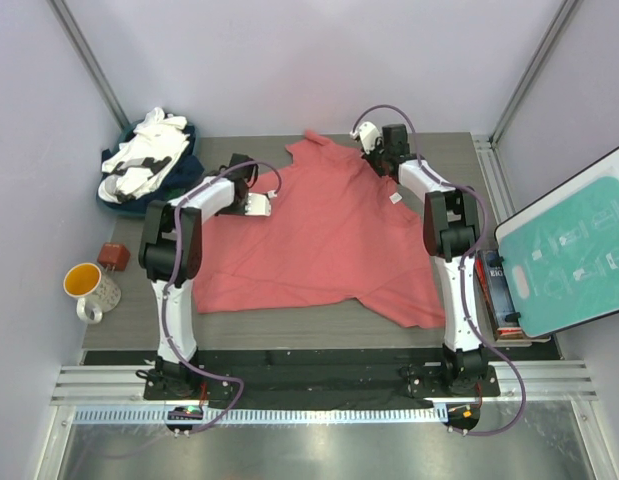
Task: Fold and stack the t-shirts
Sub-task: Flatten out the tshirt
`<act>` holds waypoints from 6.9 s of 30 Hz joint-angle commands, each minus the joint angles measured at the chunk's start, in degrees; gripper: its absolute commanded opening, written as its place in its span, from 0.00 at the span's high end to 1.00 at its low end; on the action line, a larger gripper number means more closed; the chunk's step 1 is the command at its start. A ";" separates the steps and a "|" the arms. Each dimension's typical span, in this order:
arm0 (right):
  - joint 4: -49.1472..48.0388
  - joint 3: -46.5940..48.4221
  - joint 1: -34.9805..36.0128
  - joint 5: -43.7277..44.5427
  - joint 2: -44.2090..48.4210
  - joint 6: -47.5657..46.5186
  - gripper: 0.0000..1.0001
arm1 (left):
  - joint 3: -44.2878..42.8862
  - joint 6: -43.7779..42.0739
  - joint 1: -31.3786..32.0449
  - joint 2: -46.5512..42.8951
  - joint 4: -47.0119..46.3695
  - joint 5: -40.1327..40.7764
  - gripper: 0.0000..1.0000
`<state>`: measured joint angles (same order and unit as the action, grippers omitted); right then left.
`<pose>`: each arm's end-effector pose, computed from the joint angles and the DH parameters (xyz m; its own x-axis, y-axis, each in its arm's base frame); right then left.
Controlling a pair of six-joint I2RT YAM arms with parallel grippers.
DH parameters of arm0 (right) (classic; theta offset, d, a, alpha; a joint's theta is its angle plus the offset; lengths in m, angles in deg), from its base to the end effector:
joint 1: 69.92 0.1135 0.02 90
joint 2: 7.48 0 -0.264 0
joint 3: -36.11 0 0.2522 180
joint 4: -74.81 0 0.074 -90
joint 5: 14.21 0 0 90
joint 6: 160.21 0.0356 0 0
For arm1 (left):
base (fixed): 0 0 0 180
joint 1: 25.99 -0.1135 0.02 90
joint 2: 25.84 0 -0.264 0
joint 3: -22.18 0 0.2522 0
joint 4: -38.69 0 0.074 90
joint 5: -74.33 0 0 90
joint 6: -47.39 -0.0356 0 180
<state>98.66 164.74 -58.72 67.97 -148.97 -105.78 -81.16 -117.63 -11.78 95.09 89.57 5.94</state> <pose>0.5484 0.1135 0.1564 -0.3028 -0.6474 -0.6994 -0.5847 0.7057 -0.4002 0.4253 -0.0942 0.1641 -0.1392 0.9617 0.2361 0.8962 0.0209 0.4431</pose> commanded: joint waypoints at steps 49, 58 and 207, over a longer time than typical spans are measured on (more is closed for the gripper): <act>3.98 11.61 1.02 -5.64 -4.49 3.14 0.99 | -2.00 3.92 1.43 -5.35 -22.09 10.83 0.21; 5.20 10.73 0.14 -1.86 -6.16 0.51 0.99 | -1.47 1.02 0.90 -6.40 -24.38 10.83 0.22; 26.04 -64.60 -6.19 0.26 71.09 -29.20 0.25 | -16.42 -19.90 0.64 6.78 36.35 -33.56 0.67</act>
<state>125.98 98.12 -65.38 68.28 -77.65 -135.82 -96.02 -138.26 -11.38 101.69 126.05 -27.35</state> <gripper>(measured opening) 0.752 0.341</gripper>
